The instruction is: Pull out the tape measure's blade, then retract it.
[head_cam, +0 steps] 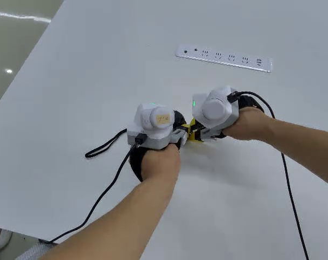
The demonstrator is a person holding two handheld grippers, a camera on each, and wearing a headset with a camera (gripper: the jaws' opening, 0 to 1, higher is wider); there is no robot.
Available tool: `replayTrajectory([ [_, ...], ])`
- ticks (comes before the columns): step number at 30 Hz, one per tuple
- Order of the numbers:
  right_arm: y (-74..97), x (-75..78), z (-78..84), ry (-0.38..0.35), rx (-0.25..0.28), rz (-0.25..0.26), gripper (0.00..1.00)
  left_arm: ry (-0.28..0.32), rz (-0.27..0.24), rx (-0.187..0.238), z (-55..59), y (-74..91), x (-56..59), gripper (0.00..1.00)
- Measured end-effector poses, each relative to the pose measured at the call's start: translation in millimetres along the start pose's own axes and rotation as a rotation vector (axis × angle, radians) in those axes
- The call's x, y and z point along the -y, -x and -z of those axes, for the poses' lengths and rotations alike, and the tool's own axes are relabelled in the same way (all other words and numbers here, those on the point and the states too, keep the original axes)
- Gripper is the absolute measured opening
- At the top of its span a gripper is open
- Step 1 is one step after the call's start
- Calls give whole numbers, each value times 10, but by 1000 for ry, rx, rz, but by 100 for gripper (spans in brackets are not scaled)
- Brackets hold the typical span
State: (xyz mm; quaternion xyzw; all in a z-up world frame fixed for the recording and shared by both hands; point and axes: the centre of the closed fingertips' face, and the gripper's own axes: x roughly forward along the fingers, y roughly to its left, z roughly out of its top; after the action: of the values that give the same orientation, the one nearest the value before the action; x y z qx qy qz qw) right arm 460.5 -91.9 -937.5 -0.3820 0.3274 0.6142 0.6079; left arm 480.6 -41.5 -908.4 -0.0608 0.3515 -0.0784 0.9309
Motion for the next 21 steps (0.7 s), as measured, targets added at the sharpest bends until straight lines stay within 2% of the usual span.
replayTrajectory([
  [2, -2, 3, -8, 32, 6, 3, 12, 1, 0, 0, 0, 0, 0, 59],
  [21, -15, -2, -35, 9, 8, 15, 13, 7, 1, 2, -3, 6, -3, 59],
])
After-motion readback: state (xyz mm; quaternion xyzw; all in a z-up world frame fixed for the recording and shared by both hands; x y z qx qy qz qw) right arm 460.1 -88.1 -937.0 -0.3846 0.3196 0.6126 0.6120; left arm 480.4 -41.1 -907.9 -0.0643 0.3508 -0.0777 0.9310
